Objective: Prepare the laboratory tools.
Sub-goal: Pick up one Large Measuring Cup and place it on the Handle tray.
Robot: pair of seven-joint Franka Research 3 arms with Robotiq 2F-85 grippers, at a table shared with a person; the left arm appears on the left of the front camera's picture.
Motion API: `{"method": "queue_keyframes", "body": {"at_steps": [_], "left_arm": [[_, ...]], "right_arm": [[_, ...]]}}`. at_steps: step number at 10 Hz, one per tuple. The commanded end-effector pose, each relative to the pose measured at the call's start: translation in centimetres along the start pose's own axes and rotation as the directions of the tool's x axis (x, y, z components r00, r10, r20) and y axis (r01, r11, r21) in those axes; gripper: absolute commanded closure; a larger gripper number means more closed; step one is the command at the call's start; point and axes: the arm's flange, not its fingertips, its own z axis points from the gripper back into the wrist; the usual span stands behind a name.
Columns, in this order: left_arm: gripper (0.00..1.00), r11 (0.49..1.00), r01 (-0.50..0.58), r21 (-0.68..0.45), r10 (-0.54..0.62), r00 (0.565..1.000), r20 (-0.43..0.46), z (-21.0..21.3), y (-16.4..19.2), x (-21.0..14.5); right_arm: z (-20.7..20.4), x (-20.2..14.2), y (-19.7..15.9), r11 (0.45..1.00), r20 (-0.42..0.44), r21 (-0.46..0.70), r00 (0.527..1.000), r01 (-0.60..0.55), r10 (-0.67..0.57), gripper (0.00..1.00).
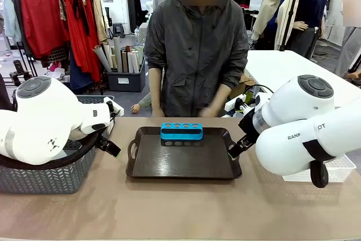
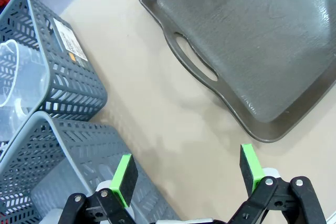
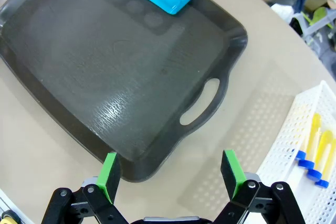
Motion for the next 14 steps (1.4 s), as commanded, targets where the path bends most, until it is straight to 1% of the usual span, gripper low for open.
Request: {"method": "queue_keyframes", "body": {"at_steps": [1,5,6,7,9,10,11,12,14], "left_arm": [[0.00,1.000,0.000,0.000,0.000,1.000,0.000,0.0,0.0,0.0],[0.00,1.000,0.000,0.000,0.000,1.000,0.000,0.0,0.0,0.0],[0.00,0.998,-0.003,-0.059,0.002,1.000,-0.018,0.6,-0.7,0.7],[0.00,0.995,-0.001,-0.104,0.000,1.000,-0.012,1.3,-1.3,1.6],[0.00,0.988,-0.004,-0.156,0.004,1.000,0.003,2.5,-1.8,3.1],[0.00,0.986,0.002,-0.169,-0.001,1.000,0.007,3.3,-1.7,3.8],[0.00,0.983,0.007,-0.184,-0.005,1.000,0.014,3.9,-1.8,4.2],[0.00,0.977,0.022,-0.214,-0.015,0.999,0.036,4.8,-1.8,4.9],[0.00,0.958,0.061,-0.282,-0.038,0.996,0.085,6.9,-1.5,6.1]], "right_arm": [[0.0,0.0,0.0,1.000,0.000,0.000,1.000,0.001,-0.001,0.00],[0.0,0.0,0.0,1.000,0.000,0.000,1.000,0.000,0.000,0.00],[0.5,0.6,0.3,0.999,0.010,0.046,1.000,-0.009,0.008,0.00],[1.1,1.1,0.4,0.997,0.025,0.071,1.000,-0.014,0.012,0.00],[2.3,2.0,0.1,0.990,0.045,0.140,0.999,-0.019,0.013,0.00],[2.8,2.3,0.0,0.990,0.062,0.142,0.998,-0.023,0.015,0.00],[3.9,2.5,-0.3,0.988,0.054,0.149,0.998,-0.025,0.018,0.00],[5.0,2.7,-1.1,0.985,0.054,0.169,0.998,-0.027,0.019,0.00],[7.9,3.2,-3.2,0.980,0.097,0.186,0.994,-0.065,0.047,0.00]]}}
